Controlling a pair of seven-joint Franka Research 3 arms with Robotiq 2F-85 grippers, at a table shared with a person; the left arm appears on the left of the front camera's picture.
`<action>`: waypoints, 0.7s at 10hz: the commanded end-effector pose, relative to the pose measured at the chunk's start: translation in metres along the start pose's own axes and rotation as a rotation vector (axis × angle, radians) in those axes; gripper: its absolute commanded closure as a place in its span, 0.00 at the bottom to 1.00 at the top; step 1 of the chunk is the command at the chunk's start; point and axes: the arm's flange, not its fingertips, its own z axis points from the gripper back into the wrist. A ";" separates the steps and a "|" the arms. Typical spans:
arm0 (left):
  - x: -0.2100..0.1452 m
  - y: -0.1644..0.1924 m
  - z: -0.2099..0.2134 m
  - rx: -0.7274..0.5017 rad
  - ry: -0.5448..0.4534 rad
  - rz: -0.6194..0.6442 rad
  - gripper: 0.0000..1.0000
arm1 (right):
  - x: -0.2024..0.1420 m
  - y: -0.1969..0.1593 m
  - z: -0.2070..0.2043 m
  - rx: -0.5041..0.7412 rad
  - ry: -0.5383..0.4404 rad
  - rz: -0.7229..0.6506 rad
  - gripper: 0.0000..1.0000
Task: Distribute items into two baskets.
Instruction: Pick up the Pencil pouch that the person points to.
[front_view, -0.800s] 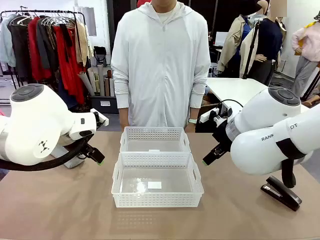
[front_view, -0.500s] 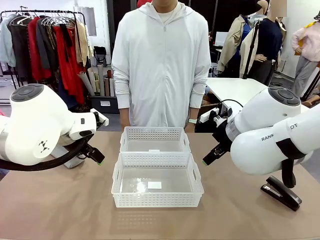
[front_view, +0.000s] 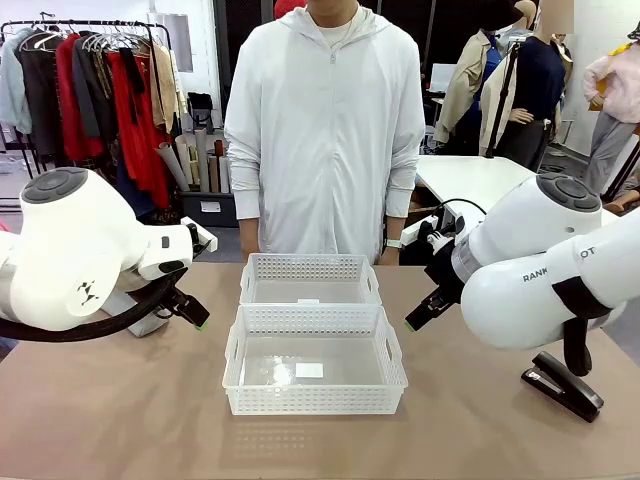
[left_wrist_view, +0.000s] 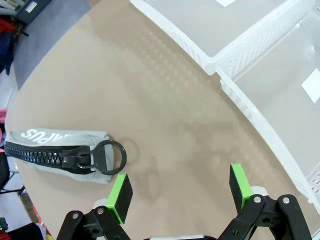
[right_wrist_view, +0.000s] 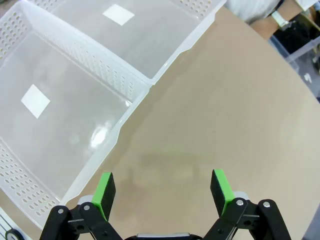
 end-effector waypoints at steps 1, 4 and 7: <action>0.000 0.000 0.000 0.000 0.000 0.000 0.00 | 0.000 0.000 0.000 0.000 0.000 0.000 0.00; -0.001 0.001 0.009 -0.018 -0.021 -0.020 0.00 | 0.001 -0.002 0.005 0.031 0.013 -0.003 0.00; 0.005 0.022 0.043 -0.088 -0.002 0.031 0.00 | 0.009 -0.022 0.036 0.092 0.025 -0.035 0.00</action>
